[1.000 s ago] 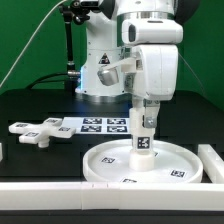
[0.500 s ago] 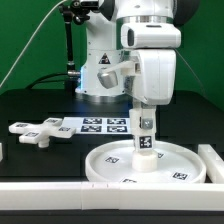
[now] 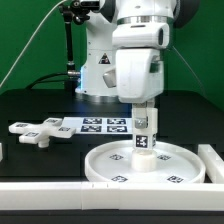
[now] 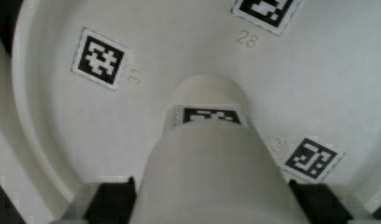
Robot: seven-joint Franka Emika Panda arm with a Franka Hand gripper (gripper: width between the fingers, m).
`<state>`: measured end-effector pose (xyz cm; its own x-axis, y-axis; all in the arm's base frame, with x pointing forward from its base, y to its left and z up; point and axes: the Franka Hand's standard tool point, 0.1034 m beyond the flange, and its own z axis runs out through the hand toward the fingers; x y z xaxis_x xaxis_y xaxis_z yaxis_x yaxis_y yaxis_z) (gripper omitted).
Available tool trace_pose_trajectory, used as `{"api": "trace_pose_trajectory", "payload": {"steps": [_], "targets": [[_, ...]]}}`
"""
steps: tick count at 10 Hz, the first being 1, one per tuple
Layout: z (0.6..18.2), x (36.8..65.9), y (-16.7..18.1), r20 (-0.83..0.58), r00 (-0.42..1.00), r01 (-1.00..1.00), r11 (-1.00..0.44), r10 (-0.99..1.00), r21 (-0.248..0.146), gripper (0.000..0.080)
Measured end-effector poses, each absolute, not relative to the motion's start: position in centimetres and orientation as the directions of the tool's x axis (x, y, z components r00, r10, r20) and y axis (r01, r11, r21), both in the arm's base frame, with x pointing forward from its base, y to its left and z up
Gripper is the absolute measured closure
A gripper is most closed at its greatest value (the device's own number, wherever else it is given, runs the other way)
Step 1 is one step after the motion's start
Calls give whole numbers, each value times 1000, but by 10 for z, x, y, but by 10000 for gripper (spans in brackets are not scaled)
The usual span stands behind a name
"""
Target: Assemble round table
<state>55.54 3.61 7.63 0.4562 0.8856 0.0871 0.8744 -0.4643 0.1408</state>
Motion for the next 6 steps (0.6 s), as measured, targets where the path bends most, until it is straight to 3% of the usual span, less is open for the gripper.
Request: {"api": "trace_pose_trajectory", "payload": {"steps": [3,6], "targets": [[76,562,42,113,749,650,-757,653,72,387],[76,562,42,126,845,518,-854,519,47,387]]}}
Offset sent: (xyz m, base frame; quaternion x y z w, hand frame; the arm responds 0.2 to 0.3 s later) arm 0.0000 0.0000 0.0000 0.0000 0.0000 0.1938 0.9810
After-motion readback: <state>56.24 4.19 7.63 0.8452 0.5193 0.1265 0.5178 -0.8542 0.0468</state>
